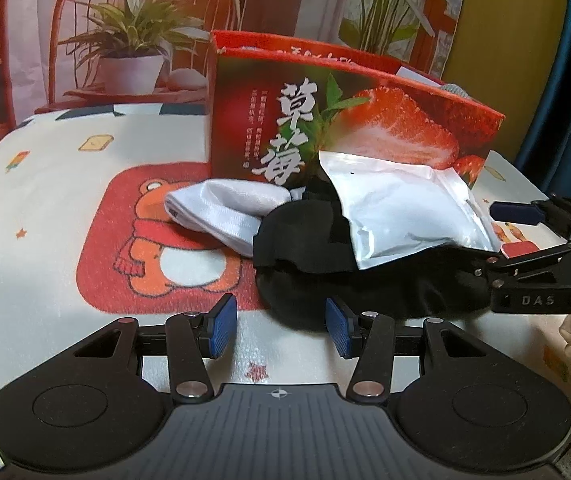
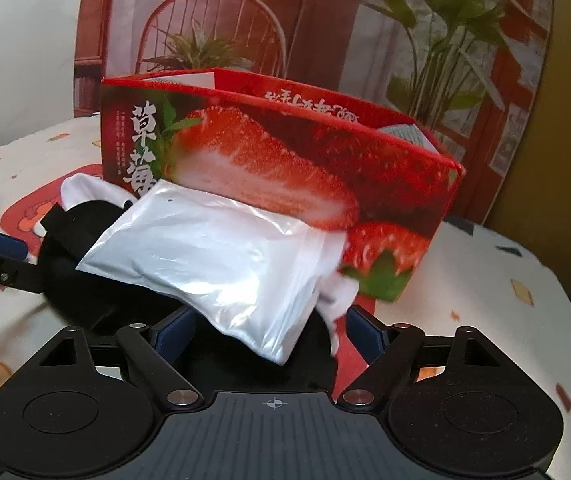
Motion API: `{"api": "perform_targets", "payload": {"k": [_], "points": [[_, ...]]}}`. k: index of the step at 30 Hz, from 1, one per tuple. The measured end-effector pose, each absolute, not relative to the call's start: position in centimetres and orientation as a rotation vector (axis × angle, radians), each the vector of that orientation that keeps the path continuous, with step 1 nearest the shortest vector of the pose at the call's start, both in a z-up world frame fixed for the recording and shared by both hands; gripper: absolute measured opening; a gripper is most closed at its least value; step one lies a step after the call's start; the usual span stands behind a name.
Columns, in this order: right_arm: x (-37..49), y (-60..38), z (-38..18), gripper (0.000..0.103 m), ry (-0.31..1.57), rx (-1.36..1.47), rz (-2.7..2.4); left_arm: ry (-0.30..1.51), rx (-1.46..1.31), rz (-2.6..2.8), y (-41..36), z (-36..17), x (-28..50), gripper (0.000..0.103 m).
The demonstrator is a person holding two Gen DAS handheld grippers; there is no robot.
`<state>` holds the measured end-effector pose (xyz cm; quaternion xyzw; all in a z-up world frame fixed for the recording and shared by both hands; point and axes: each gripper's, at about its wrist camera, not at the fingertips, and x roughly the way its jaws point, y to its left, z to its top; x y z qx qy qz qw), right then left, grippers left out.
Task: Organize soft objects
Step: 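Close the left tool on the cable bag while the right tool grips it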
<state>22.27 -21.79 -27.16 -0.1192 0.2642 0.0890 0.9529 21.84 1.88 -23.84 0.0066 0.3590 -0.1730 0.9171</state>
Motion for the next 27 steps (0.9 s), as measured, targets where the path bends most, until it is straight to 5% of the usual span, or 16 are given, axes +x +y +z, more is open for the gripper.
{"api": "perform_targets", "payload": {"k": [13, 27], "points": [[23.3, -22.7, -23.0, 0.074, 0.439, -0.198, 0.211, 0.611, 0.086, -0.445, -0.7, -20.9, 24.1, 0.052], [26.5, -23.8, -24.4, 0.058, 0.482, -0.172, 0.259, 0.595, 0.128, -0.560, -5.0, -21.4, 29.4, 0.051]]}}
